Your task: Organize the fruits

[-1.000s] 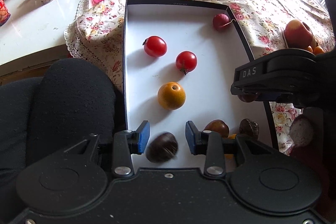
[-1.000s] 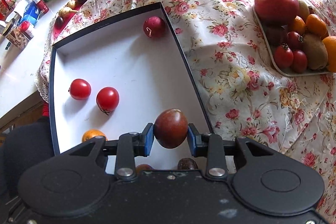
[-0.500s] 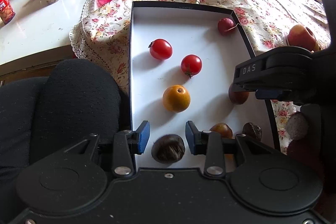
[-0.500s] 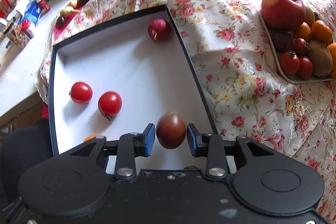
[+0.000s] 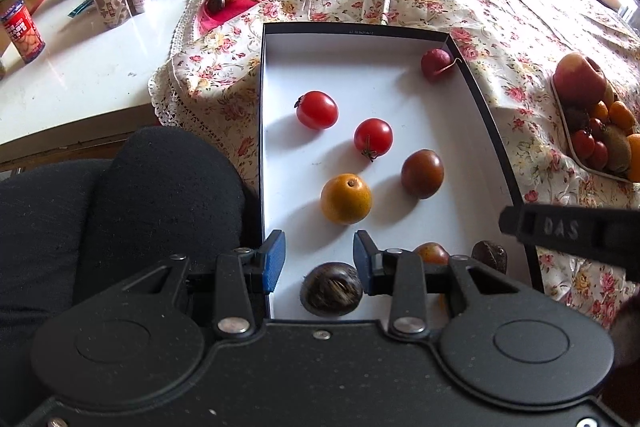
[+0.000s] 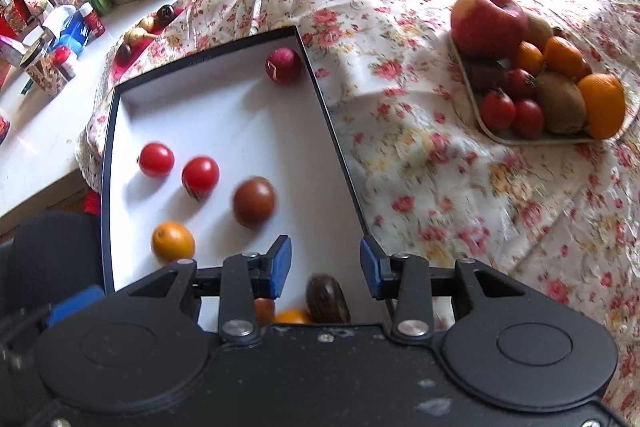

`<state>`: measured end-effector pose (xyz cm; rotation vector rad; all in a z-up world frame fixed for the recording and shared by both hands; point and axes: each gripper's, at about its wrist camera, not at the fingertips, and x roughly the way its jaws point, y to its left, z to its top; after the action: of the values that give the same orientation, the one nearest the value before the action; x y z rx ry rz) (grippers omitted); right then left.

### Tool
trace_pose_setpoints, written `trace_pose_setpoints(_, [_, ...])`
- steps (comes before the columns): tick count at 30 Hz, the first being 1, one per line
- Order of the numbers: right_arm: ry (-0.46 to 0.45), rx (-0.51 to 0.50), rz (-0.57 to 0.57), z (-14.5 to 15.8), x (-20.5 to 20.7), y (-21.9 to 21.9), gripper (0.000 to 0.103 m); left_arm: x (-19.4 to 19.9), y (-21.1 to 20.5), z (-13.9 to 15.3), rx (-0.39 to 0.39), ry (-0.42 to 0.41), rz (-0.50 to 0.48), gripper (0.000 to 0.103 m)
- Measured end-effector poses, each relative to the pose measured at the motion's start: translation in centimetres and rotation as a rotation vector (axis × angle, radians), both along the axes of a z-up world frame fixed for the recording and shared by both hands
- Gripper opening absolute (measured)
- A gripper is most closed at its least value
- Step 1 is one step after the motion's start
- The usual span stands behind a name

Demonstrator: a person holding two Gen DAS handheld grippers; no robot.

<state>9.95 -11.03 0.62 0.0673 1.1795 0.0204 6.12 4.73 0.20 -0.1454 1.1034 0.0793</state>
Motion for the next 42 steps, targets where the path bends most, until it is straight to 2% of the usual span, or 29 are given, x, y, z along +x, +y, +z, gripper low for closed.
trace_pose_setpoints(11, [0.010,-0.003,0.033,0.0,-5.0,-0.4,0.040,-1.0,-1.0,-0.5,0.004,0.022,-0.038,0.044])
trace_pose_setpoints(21, [0.043,-0.003,0.002,-0.9,-7.5,-1.5,0.040,-2.0,-2.2,-0.8,0.022,0.021,-0.074,0.044])
trace_pose_setpoints(42, [0.088,-0.001,0.006,-1.0,-9.3,-1.8,0.040,-2.8,-2.7,-1.3,0.004,0.059,-0.104,0.044])
